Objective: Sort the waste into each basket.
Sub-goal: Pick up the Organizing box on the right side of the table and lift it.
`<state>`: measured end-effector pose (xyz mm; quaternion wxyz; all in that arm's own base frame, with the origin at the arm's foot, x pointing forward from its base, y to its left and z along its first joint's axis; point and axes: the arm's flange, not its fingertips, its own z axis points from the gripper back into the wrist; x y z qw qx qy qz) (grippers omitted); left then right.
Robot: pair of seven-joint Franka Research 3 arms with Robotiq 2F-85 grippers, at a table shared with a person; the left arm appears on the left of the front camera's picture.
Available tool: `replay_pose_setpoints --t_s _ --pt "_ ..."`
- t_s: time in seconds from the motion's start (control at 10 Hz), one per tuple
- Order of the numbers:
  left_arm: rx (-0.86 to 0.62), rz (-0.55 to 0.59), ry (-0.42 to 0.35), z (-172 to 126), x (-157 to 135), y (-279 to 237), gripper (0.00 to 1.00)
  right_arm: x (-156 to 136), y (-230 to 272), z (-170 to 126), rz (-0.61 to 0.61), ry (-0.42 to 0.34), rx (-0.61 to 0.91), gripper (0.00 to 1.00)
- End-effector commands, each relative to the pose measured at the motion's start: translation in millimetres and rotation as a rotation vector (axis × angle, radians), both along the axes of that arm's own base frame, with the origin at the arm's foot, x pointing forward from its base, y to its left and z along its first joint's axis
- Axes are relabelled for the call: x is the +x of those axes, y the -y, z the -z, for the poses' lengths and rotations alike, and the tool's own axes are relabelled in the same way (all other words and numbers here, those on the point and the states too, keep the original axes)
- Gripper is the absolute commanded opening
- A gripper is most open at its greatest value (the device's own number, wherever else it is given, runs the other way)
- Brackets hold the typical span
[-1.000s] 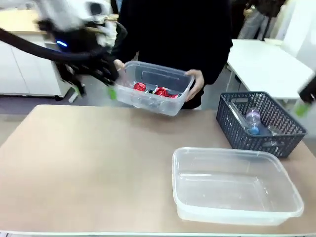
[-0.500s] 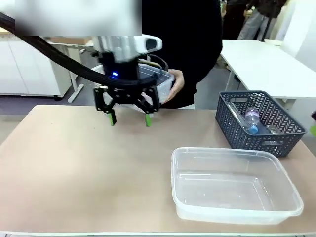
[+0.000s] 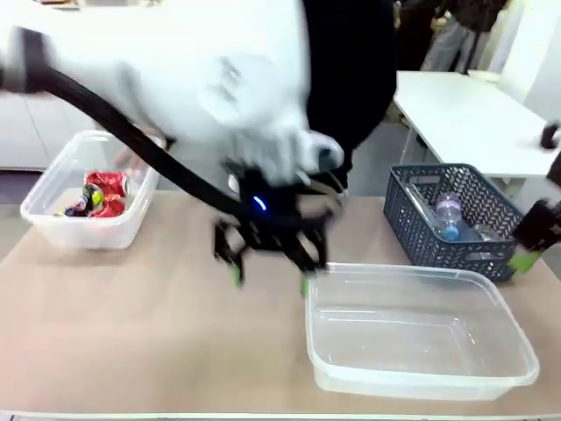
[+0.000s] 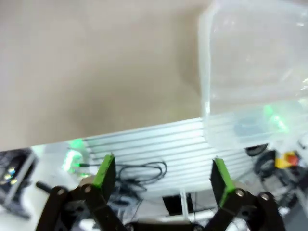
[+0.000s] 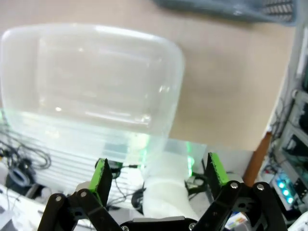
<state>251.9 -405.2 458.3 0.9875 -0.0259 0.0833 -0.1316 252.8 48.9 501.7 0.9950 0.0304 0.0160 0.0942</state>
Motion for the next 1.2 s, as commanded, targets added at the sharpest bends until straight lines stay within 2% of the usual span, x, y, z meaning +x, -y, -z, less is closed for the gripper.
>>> replay_pose_setpoints --t_s 0.0,0.1,0.2,0.3,0.4,0.5,0.6,0.7,0.8,1.0,1.1 --pt "0.078 -0.001 -0.071 33 3 47 1.0 -33 -13 114 0.003 -0.136 -0.002 1.0" --pt "0.066 -0.061 -0.127 50 5 56 1.0 -31 -15 151 0.034 -0.224 -0.039 1.0" --pt "0.041 -0.137 -0.134 53 11 53 1.0 -32 -13 177 0.063 -0.284 -0.087 1.0" --pt "0.0 -0.215 -0.128 47 24 39 1.0 -31 -5 180 0.129 -0.269 -0.15 1.0" --pt "0.061 -0.052 -0.136 67 -12 54 1.0 -25 7 150 0.245 -0.096 -0.182 1.0" --pt "0.061 -0.052 -0.136 67 -12 54 1.0 36 -27 92 0.059 -0.289 -0.096 1.0" --pt "0.061 -0.052 -0.136 67 -12 54 1.0 36 -27 92 0.059 -0.289 -0.096 1.0" --pt "0.045 -0.104 -0.15 68 7 52 1.0 50 -20 98 0.134 -0.246 -0.128 1.0" --pt "-0.021 -0.102 -0.139 66 17 47 1.0 59 -14 109 0.214 -0.267 -0.202 1.0" --pt "-0.077 -0.197 -0.038 65 36 38 1.0 60 1 145 0.269 -0.384 -0.228 1.0" --pt "-0.112 -0.203 -0.01 67 45 33 1.0 61 8 159 0.303 -0.406 -0.229 1.0"
